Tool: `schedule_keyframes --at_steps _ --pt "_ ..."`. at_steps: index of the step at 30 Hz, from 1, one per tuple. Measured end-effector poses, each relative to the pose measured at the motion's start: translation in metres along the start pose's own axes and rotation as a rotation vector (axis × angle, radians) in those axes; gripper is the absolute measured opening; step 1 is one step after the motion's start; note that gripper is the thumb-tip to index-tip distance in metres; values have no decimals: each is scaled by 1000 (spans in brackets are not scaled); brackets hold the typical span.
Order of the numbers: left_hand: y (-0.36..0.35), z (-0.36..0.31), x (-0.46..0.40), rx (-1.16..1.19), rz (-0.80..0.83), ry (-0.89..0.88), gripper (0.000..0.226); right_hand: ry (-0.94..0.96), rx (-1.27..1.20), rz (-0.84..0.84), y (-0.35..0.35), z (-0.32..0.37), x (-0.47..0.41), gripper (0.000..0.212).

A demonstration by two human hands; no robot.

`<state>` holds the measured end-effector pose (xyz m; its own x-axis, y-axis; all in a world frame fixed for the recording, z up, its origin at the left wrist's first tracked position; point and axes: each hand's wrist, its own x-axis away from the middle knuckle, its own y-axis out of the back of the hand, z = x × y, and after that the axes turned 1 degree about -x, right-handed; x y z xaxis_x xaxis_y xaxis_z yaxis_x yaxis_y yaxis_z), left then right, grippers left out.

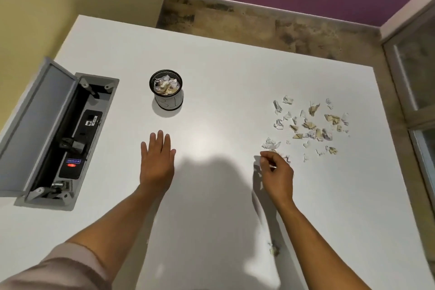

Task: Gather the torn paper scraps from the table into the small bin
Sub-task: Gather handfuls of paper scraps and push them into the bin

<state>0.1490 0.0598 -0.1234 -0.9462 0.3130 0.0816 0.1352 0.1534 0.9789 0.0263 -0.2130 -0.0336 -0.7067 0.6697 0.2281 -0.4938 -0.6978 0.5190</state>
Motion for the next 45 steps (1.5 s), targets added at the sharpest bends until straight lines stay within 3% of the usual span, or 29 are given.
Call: schedule_keyframes --at_steps 7,14,19,23,27,33,36,39,42,45 --pt "-1 -52 77 107 95 -169 56 -63 79 -17 45 -71 57 33" --pt "-9 -94 158 10 255 -338 77 -43 407 104 90 -145 122 61" --pt "-18 -116 205 -1 323 -429 93 -16 510 33 106 -176 160 50" --pt "-28 -134 233 26 396 -392 104 -108 700 138 114 -199 186 71" --pt "-35 -158 249 -16 432 -304 107 -55 836 190 111 -205 190 85" --pt "-41 -162 250 -33 468 -269 105 41 841 236 88 -185 161 90" --pt "-43 -163 250 -36 471 -250 106 174 792 249 81 -168 141 81" --pt "-43 -164 252 -36 444 -238 105 272 831 323 84 -161 123 77" --pt "-44 -172 259 9 382 -187 104 359 695 427 99 -161 103 79" --pt "-49 -198 271 84 319 -137 105 390 514 230 129 -172 92 61"
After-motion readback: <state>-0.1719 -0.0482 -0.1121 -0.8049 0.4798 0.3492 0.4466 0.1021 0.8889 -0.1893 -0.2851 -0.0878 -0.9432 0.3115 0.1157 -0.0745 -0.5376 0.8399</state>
